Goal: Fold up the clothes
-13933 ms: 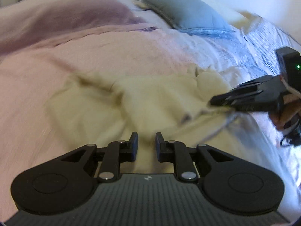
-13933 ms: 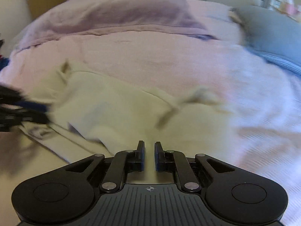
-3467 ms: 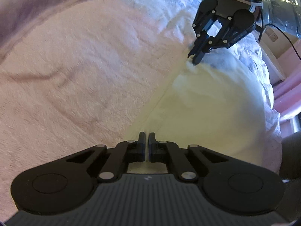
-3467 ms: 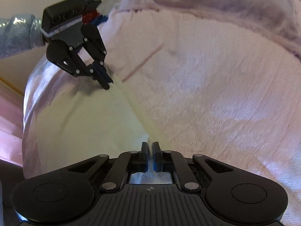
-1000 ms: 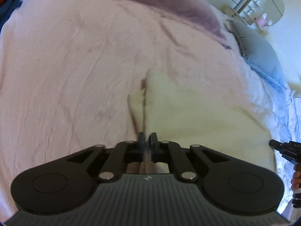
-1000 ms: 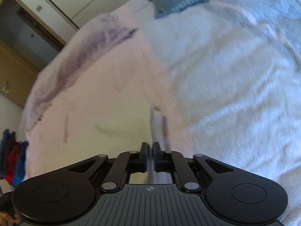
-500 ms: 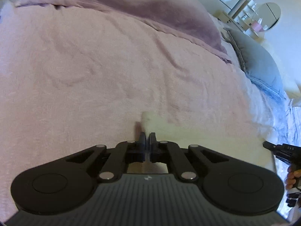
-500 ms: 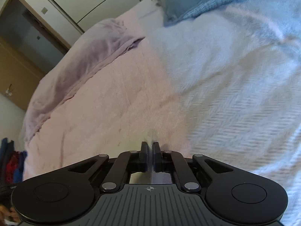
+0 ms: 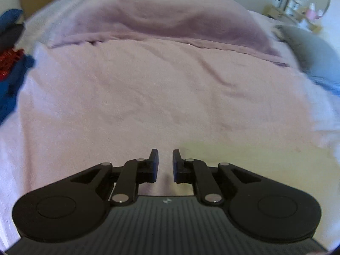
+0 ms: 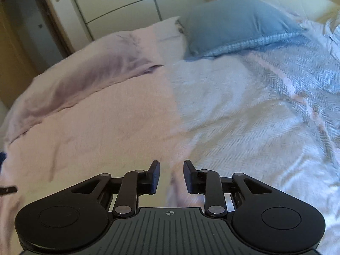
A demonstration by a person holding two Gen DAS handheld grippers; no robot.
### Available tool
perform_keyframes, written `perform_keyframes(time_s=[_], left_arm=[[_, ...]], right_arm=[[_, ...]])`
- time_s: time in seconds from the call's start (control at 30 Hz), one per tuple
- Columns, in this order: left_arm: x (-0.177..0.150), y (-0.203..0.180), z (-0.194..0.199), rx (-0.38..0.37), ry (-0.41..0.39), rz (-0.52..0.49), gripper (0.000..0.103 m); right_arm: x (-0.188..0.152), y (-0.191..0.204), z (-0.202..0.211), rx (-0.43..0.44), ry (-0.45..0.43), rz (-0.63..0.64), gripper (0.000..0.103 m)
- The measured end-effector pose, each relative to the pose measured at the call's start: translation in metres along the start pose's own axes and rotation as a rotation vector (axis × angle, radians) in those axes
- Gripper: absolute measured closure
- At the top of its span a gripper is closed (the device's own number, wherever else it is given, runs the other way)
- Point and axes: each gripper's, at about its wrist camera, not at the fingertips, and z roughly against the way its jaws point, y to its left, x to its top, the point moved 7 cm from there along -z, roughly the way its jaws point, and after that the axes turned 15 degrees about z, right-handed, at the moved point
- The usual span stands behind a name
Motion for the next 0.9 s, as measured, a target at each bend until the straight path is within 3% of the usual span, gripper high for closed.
perform_keyframes(time_s=[0.13,0.27,0.37,0.43,0.53,0.63,0.67,0.77,0.9], left_arm=[[-0.035,-0.029,0.016,-0.039,0.093,-0.044,0.092],[-0.066,-0.028,-0.016,0.067,0.149,-0.081,0.087],[-0.059,-0.034,-0.012,0.100,0.139,-0.087,0.088],[-0.051,-0.044,0.004,0.074,0.111,-0.087,0.089],[-0.049,-0.067,0.013,-0.044,0.104,-0.072,0.089],[-0.056,-0.094,0.006,-0.143,0.129,-0.092,0.089],[-0.063,-0.102,-0.004,-0.150,0.144,-0.121,0.088],[-0.087,-0.106,-0.041,-0.072,0.157,-0.216,0.089],[-0.087,-0.104,-0.045,-0.046,0.154,-0.184,0.090]], right_arm=[[-0.022,0.027,0.010,0.028,0.037,0.099,0.075],[-0.052,0.037,-0.020,0.035,0.157,0.151,0.075],[-0.047,0.032,-0.028,0.031,0.173,0.163,0.075],[-0.032,0.030,-0.013,0.017,0.139,0.175,0.075],[-0.017,0.037,0.005,0.047,0.068,0.156,0.075],[-0.017,0.059,-0.006,0.095,0.064,0.178,0.075],[-0.021,0.066,-0.016,0.090,0.077,0.204,0.075],[-0.041,0.080,-0.051,0.048,0.131,0.293,0.075],[-0.052,0.083,-0.064,0.020,0.150,0.357,0.075]])
